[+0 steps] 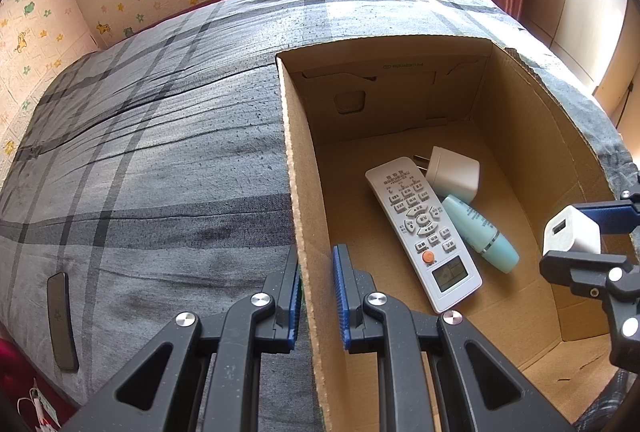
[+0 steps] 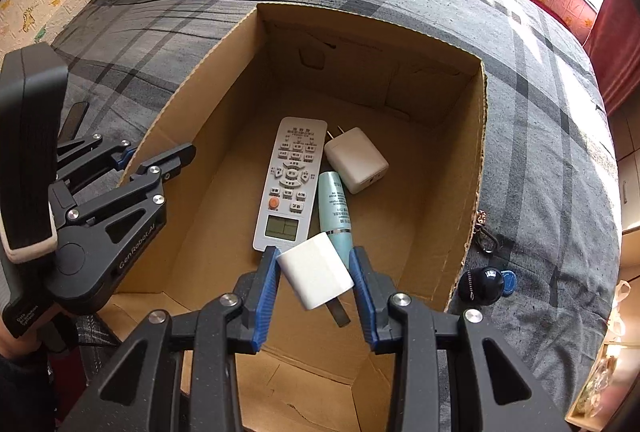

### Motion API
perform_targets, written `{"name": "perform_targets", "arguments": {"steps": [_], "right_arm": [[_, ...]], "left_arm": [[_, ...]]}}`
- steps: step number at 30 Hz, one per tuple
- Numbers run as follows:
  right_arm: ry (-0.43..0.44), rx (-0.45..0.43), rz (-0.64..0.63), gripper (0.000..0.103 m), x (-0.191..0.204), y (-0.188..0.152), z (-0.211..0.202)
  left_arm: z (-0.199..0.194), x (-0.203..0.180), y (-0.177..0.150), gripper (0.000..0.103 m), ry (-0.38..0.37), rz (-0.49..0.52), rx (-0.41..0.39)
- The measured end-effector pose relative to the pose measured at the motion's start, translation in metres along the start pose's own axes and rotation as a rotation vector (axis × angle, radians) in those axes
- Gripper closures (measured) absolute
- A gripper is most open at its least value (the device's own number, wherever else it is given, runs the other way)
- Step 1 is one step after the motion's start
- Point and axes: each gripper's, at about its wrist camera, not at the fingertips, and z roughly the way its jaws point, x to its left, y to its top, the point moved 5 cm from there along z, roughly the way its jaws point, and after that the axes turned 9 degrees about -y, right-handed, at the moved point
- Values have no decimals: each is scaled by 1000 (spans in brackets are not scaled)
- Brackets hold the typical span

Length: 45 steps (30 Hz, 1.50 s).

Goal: Organize rigid objects
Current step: 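Lift the white plug with the right gripper and carry it into the box, then lower the plug below the remote and open the right gripper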

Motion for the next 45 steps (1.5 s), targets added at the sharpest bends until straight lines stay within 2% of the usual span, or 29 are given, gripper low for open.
{"name": "perform_targets", "arguments": {"steps": [13, 20, 37, 45], "right_arm": [[28, 130, -35, 65, 17, -12, 46], [29, 173, -47, 65, 20, -18, 62], [50, 171, -41, 64, 29, -16, 59], [35, 109, -28, 53, 28, -8, 39]], "left_arm": [[0, 0, 1, 87, 2, 2, 2], [1, 0, 1, 87, 6, 0, 4], [3, 0, 1, 86, 9, 3, 6], [3, 0, 1, 86, 11, 4, 7]]}}
